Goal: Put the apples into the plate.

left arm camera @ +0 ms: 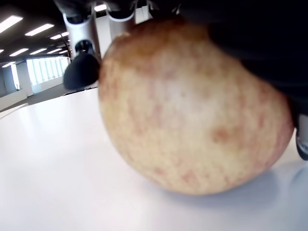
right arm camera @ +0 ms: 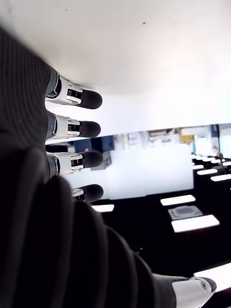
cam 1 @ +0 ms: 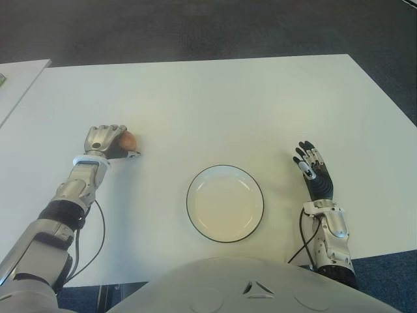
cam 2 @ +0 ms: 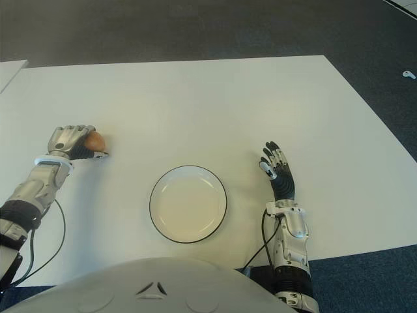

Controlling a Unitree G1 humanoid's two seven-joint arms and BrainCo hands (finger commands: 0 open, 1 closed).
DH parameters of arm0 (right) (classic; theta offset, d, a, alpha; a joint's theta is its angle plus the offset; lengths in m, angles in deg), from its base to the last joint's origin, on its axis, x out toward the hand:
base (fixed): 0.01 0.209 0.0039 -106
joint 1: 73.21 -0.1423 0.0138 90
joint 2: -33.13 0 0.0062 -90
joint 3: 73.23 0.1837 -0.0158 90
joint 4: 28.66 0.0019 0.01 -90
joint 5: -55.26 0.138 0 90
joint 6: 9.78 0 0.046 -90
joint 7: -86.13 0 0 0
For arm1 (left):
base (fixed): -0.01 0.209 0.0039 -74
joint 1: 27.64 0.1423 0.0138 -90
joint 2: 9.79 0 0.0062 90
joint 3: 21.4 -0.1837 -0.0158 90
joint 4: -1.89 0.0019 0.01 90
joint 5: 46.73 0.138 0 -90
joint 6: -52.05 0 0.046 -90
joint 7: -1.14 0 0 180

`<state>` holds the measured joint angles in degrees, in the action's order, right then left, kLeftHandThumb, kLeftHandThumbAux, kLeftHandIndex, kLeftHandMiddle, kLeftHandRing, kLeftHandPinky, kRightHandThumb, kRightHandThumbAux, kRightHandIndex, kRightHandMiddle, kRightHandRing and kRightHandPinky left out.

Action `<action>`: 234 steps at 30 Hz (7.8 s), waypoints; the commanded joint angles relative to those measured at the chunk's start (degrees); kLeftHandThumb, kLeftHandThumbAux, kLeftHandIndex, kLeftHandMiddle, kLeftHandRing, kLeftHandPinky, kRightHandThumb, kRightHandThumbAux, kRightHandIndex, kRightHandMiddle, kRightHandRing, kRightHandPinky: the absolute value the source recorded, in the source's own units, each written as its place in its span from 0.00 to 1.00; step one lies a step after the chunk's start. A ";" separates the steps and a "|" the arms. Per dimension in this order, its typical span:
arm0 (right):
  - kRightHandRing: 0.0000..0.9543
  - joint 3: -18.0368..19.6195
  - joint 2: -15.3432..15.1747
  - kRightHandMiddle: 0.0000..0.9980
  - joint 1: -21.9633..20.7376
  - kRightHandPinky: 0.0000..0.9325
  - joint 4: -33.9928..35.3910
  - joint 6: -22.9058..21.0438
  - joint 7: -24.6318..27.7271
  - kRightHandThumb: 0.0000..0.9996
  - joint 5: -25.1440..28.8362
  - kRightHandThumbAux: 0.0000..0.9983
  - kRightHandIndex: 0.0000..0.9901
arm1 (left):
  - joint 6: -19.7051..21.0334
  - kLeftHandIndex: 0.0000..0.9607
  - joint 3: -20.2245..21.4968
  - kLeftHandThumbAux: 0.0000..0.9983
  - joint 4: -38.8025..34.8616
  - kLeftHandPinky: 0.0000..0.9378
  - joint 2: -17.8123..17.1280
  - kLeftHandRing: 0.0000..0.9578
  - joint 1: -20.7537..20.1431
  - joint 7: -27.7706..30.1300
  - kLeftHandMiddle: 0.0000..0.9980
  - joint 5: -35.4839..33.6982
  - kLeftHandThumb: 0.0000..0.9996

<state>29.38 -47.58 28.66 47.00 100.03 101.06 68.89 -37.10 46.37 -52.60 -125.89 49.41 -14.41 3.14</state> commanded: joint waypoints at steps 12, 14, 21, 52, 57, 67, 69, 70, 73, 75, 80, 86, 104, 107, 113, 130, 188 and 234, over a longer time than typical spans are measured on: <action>0.01 -0.13 1.17 0.05 0.28 0.02 -3.72 -1.17 0.15 0.14 0.70 0.54 0.07 | 2.31 0.42 0.53 0.67 -7.06 0.85 1.25 0.85 7.67 3.67 0.53 -2.82 0.85; 0.01 -0.17 1.16 0.05 0.26 0.03 -3.79 -1.04 0.18 0.14 0.66 0.54 0.07 | 3.21 0.42 1.72 0.67 -9.40 0.86 1.07 0.85 7.84 4.30 0.53 -3.58 0.85; 0.02 -0.17 1.21 0.06 0.05 0.02 -4.35 -0.53 0.11 0.14 0.43 0.54 0.08 | 5.76 0.42 7.95 0.67 -22.06 0.82 -0.82 0.83 9.31 9.57 0.53 -7.36 0.85; 0.01 -1.02 2.14 0.04 0.73 0.01 -3.69 -0.80 0.09 0.14 0.09 0.55 0.06 | 1.46 0.46 12.94 0.70 -63.36 0.92 1.64 0.91 13.39 18.19 0.91 6.46 0.73; 0.00 -1.08 2.25 0.04 0.71 0.01 -3.74 -0.54 -0.04 0.13 -0.12 0.55 0.06 | 1.37 0.46 12.96 0.70 -67.51 0.91 3.29 0.91 14.68 21.07 0.91 8.03 0.73; 0.00 -1.14 2.07 0.03 0.55 0.01 -4.30 -0.24 0.30 0.13 -0.33 0.55 0.06 | -0.55 0.46 12.49 0.70 -72.26 0.90 6.29 0.90 14.72 25.35 0.88 11.05 0.73; 0.00 -1.12 2.10 0.03 0.47 0.01 -4.37 -0.27 0.29 0.14 -0.31 0.55 0.06 | -1.14 0.46 12.42 0.70 -72.67 0.90 6.66 0.90 14.55 25.80 0.88 11.61 0.73; 0.00 -1.12 2.12 0.03 0.41 0.01 -4.46 -0.23 0.29 0.14 -0.32 0.55 0.06 | -1.47 0.46 12.43 0.70 -72.71 0.91 6.83 0.90 14.49 25.90 0.88 11.83 0.73; 0.00 -1.18 2.14 0.04 0.30 0.01 -4.63 -0.17 0.30 0.13 -0.40 0.55 0.06 | -2.67 0.46 12.12 0.70 -73.08 0.91 7.42 0.90 14.13 26.64 0.88 11.40 0.73; 0.00 -1.22 2.14 0.04 0.26 0.01 -4.64 -0.24 0.33 0.13 -0.39 0.55 0.06 | -3.28 0.46 11.50 0.70 -73.51 0.91 8.18 0.90 13.93 27.72 0.88 10.67 0.73; 0.00 -1.29 2.23 0.04 0.25 0.02 -4.61 -0.33 0.47 0.13 -0.26 0.55 0.06 | -4.08 0.46 9.64 0.70 -74.43 0.90 10.35 0.90 14.15 30.38 0.88 11.43 0.73; 0.00 -1.35 2.44 0.04 0.26 0.01 -4.62 -0.34 0.47 0.13 -0.15 0.55 0.06 | -4.74 0.46 4.46 0.70 -75.55 0.90 14.85 0.89 16.45 31.53 0.87 17.34 0.72; 0.00 -1.85 2.32 0.04 0.11 0.00 -5.11 0.01 0.05 0.12 -0.89 0.54 0.05 | -10.09 0.46 -1.32 0.70 -72.89 0.92 18.73 0.90 18.37 35.14 0.87 18.34 0.73; 0.00 -1.90 2.43 0.04 0.10 0.00 -5.15 0.11 0.11 0.12 -0.75 0.54 0.05 | -11.55 0.46 -1.49 0.70 -71.05 0.93 17.95 0.91 17.79 35.04 0.89 18.18 0.72; 0.00 -2.01 2.68 0.04 0.22 0.01 -5.18 0.60 0.08 0.12 -0.66 0.55 0.05 | -13.54 0.46 -2.17 0.70 -69.81 0.94 17.72 0.92 18.10 34.42 0.90 18.09 0.72; 0.00 -2.30 2.90 0.03 0.55 0.00 -4.53 0.31 -0.06 0.12 -0.44 0.55 0.05 | -14.29 0.46 -3.80 0.70 -68.13 0.93 19.51 0.91 19.70 33.11 0.88 19.20 0.72; 0.00 -2.78 2.02 0.04 0.85 0.01 -3.17 -1.13 0.31 0.12 -0.05 0.54 0.04 | -15.13 0.43 -2.25 0.59 -66.58 0.74 21.17 0.72 20.42 24.03 0.71 14.93 0.56; 0.01 -3.20 2.12 0.07 0.70 0.00 -3.56 0.69 -1.27 0.12 -1.62 0.51 0.07 | -17.90 0.00 -0.90 0.21 -66.46 0.00 19.34 0.00 20.74 23.94 0.00 13.81 0.10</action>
<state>26.76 -46.40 27.69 45.79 102.76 99.63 67.33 -54.73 45.22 -119.59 -105.93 70.29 9.86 16.03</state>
